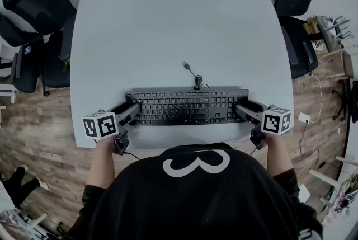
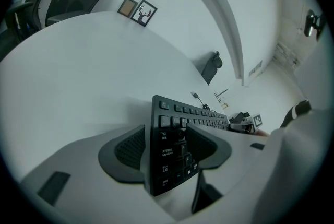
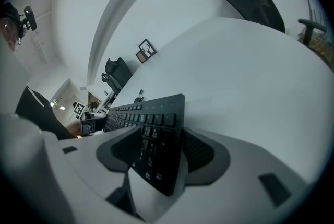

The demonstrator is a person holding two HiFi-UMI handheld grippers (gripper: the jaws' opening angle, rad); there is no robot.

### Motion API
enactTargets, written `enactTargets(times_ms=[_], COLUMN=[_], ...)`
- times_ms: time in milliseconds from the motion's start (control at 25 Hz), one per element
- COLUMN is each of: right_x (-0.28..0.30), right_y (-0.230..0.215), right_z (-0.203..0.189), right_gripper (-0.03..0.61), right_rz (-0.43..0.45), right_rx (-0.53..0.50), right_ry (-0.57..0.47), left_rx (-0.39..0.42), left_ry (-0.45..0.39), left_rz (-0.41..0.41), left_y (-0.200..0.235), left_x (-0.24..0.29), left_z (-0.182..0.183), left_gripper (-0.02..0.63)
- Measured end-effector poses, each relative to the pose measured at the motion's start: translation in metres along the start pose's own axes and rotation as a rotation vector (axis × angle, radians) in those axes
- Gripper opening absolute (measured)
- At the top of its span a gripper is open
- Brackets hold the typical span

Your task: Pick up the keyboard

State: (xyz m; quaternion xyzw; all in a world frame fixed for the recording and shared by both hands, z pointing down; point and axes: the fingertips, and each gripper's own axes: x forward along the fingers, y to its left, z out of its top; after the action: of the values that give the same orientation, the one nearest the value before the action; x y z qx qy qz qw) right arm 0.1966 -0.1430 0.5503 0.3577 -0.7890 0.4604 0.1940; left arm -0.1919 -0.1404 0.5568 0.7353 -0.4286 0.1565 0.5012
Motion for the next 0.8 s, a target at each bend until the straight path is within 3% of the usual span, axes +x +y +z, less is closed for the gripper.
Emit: enactTargets(times_ms=[320,800], right_x=[0.0018,0.0045], right_y=[-0.0035,-0.0057], right_z=[0.0000,0.0034], right_gripper=[0.229,0.225], right_rz=[-0.079,-0.087], right_rx=[-0.001,-0.019], right_ry=[-0.007,-0.013], left_rx=[0.016,0.002], left_ry=[0.009,0.009], left_rz=[0.004,-0.012], left_y=[-0.0030,-0.0054], left_x=[0.0040,0.0040], left_z=[-0.0026,-0.0036], left_gripper=[0.215,0.209])
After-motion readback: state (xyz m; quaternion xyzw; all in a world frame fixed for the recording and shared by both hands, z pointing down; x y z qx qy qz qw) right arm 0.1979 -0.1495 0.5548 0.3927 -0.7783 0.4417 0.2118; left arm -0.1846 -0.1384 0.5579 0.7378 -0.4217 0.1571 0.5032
